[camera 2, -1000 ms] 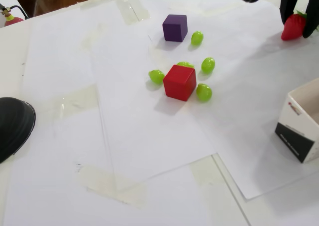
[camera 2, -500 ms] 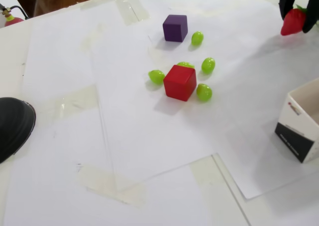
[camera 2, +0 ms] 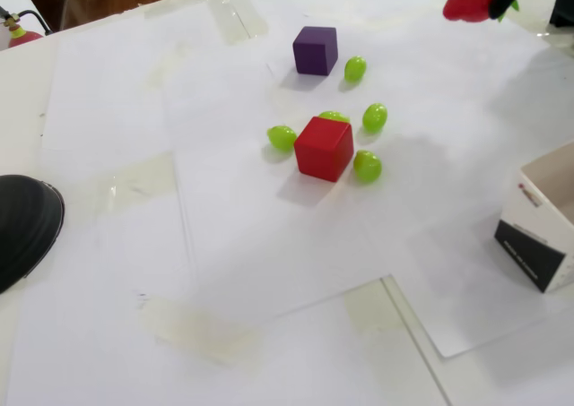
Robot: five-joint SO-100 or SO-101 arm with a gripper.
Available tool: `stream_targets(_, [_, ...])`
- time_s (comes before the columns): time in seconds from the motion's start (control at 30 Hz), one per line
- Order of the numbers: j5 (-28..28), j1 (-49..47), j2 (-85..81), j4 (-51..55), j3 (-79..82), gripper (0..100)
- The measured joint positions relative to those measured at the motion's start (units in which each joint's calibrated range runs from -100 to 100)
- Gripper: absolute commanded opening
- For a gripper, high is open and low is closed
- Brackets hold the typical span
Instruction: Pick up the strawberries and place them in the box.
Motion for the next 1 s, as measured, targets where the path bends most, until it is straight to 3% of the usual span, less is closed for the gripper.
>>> stream_targets(0.63, [-3.1, -13.8, 19.3, -2.1, -22.8, 13])
stream_targets(1.0, [-5.7, -24.0, 29.4, -7.9, -26.2, 13])
